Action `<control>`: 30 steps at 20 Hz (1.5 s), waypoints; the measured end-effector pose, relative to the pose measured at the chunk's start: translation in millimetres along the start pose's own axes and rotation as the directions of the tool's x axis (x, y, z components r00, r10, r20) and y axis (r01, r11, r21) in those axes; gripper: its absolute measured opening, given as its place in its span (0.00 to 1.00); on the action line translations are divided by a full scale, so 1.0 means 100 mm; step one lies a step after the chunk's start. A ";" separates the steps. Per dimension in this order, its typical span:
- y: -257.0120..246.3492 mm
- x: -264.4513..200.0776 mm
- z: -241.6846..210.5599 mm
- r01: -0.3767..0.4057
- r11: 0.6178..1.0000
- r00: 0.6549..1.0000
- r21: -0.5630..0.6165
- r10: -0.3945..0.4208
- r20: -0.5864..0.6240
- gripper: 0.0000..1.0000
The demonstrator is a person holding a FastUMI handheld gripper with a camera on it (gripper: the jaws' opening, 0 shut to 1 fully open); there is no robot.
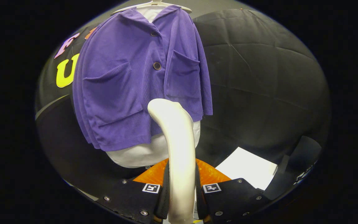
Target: Iron the clothes twice with a garment steamer, once on the left side and once on the right side.
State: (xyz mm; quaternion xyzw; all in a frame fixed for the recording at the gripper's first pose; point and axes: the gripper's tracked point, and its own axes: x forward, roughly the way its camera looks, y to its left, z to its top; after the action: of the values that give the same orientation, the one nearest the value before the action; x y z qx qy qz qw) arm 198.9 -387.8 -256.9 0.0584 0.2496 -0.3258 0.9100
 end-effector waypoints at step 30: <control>1.37 -4.05 0.93 -0.297 0.933 0.830 -0.205 0.358 0.427 0.35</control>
State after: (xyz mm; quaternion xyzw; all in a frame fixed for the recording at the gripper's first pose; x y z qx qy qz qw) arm 54.2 -77.1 15.6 -0.0373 0.0350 -0.1522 0.9870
